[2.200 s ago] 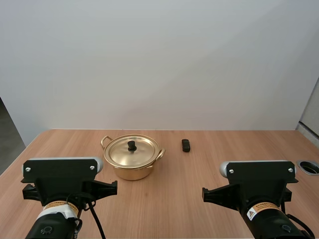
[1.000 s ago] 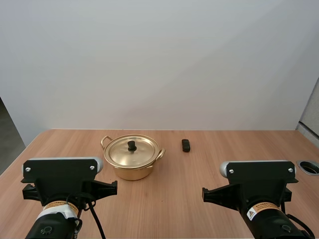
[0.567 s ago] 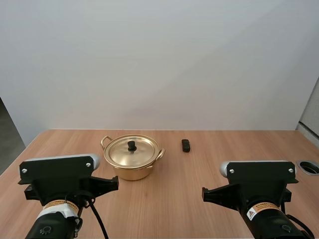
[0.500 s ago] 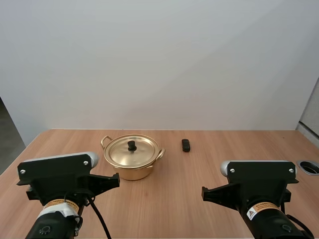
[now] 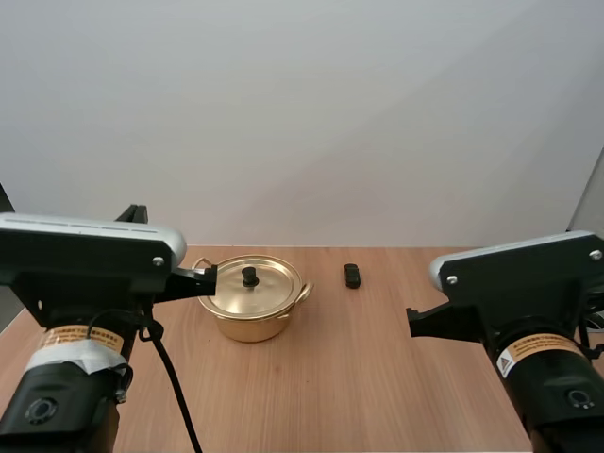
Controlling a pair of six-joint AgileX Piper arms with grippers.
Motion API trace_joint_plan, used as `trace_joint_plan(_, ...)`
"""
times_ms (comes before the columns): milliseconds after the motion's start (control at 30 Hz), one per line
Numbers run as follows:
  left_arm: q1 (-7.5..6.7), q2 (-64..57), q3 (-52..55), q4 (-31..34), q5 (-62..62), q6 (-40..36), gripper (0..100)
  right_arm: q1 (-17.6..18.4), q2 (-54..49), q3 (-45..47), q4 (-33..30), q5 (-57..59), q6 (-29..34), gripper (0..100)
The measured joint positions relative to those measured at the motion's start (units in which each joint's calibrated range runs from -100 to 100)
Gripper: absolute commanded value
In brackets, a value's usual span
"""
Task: Open the pot, put the car inside, and close it
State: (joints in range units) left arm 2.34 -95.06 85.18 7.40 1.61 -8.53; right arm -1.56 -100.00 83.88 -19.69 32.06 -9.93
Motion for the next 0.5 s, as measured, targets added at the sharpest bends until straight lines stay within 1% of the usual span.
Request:
trace_joint_plan(100, 0.0, 0.9, -6.4, -1.5, 1.7, 3.7, 0, 0.0, 0.3, -6.3, -2.0, 3.4, 2.7, 0)
trace_joint_plan(200, -0.48, 4.1, -12.2, -4.0, 8.8, 7.0, 0, 0.0, 3.3, -12.2, -1.5, 3.5, 3.0, 0)
trace_joint_plan(300, -1.03, 10.1, -18.5, -8.9, 17.4, 11.6, 0, 0.0, 8.3, -16.3, 2.1, 5.1, 0.8, 0)
trace_joint_plan(500, -1.03, 21.5, -30.0, -18.8, 32.3, 20.7, 0, -1.5, 19.1, -17.0, 12.2, 19.7, -8.1, 0)
